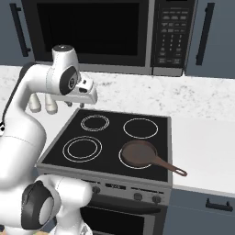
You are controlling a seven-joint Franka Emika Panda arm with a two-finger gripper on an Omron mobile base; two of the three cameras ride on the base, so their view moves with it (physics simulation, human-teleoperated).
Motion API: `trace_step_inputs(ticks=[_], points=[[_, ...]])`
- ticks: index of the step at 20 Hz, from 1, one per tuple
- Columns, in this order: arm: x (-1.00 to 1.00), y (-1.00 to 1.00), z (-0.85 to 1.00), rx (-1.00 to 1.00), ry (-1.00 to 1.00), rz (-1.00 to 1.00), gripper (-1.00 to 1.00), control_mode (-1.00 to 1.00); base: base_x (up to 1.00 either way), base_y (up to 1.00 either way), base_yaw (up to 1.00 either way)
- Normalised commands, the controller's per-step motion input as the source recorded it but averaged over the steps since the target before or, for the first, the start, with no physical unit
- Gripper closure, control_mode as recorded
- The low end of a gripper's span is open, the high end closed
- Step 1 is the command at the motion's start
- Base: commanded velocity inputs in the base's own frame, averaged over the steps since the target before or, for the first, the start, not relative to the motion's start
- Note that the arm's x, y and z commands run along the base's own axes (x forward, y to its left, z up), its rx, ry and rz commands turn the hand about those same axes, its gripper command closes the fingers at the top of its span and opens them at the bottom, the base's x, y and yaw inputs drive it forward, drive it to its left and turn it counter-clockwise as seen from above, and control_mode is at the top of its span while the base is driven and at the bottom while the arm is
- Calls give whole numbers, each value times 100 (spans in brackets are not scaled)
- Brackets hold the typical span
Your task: Pick the kettle from the counter and place it on a stove burner. Then turn the burner on.
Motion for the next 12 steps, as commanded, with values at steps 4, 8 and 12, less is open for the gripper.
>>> trace_step_inputs(ticks=[4, 8, 12], points=[[-25, 1, -1, 0, 0, 2, -100, -100, 0, 0, 0], [-32, 5, -1, 0, 0, 4, -100, -100, 0, 0, 0], [-53, 8, 0, 0, 0, 7, -100, -100, 0, 0, 0]])
